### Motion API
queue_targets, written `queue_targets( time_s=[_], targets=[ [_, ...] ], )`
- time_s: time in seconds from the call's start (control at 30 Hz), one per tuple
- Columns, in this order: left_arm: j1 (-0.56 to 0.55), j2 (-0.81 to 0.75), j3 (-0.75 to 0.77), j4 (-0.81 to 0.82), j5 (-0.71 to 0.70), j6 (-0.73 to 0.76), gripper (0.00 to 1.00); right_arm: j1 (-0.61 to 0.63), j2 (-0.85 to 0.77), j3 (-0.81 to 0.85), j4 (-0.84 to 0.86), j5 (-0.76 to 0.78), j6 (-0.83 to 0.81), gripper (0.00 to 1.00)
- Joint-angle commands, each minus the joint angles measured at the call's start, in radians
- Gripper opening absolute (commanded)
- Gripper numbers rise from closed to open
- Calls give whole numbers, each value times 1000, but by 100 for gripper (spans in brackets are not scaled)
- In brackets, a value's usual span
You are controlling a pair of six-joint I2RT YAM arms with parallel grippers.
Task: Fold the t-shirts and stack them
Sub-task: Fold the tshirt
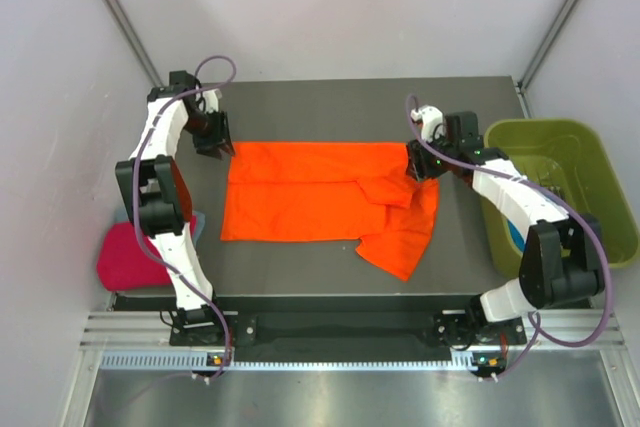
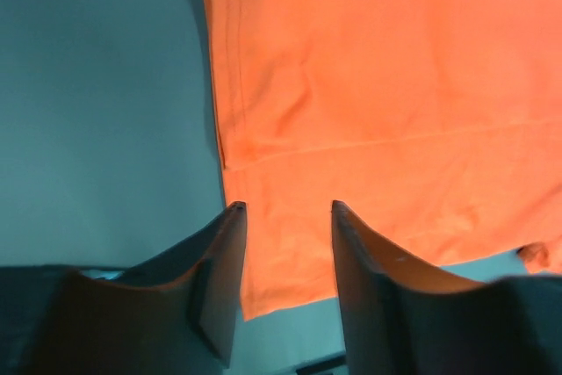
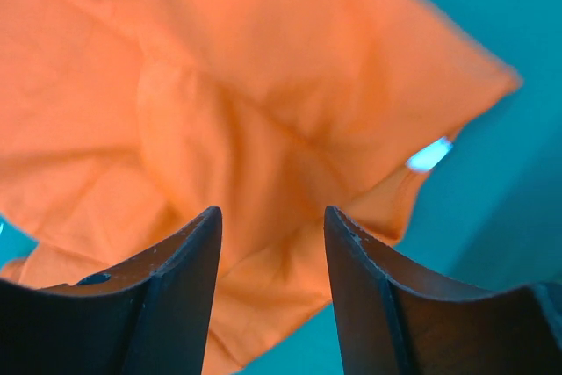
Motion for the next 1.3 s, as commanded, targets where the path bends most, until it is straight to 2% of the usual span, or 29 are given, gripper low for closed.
queue_targets(
  time_s=[0.0, 0.17, 0.37, 0.57, 0.73, 0.9, 1.27],
  targets=[
    [1, -65, 92, 33, -15, -1, 50, 29, -22, 122, 47, 32, -43, 51],
    [-57, -80, 80, 44, 69, -2, 54, 131, 9, 160, 30, 8, -86, 48],
    [-106, -44, -69, 60, 196, -63, 51, 245, 159, 228, 50, -86, -7, 43],
    [-109, 19, -80, 71, 159, -77, 51, 271, 290, 243, 88, -85, 48, 41],
    [-109, 93, -35, 96, 128, -83, 51, 213, 340, 237, 142, -98, 136, 41],
    [-112, 182, 60, 93, 89, -67, 51, 167, 385, 288, 134, -124, 147, 40],
    [-120, 343, 179, 91, -10, -62, 50, -51, 507, 311, 148, -146, 325, 41]
  ],
)
